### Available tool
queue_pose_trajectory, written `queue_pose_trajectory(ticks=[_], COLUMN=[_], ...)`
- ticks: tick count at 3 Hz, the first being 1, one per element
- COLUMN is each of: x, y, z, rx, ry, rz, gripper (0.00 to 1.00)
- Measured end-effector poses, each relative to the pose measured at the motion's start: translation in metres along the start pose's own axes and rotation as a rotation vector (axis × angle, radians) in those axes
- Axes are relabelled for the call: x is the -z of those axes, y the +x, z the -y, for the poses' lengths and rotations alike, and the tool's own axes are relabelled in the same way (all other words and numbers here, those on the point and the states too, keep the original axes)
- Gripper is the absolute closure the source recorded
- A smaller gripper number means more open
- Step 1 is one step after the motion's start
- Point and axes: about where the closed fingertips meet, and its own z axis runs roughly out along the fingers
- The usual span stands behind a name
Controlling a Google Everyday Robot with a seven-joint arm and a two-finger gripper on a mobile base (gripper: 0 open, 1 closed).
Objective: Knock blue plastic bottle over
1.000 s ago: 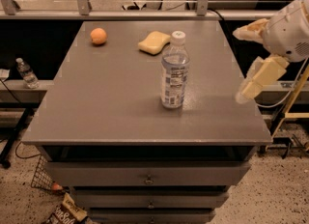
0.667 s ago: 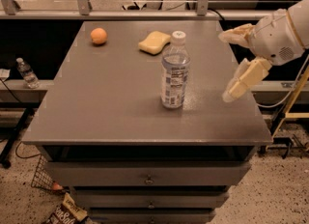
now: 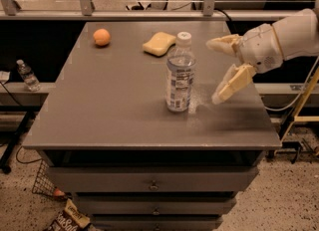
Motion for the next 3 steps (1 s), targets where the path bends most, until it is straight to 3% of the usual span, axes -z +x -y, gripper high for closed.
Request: queue_pose_trajectory(ticks=[1, 3], x=[-0.024, -0.045], y=[-0.003, -0.027], z=[0.004, -0.004], rx=[-0.003, -0.011], ry=[-0.067, -0.139], rz=[0.090, 0.159], gripper=[0.00, 0.00])
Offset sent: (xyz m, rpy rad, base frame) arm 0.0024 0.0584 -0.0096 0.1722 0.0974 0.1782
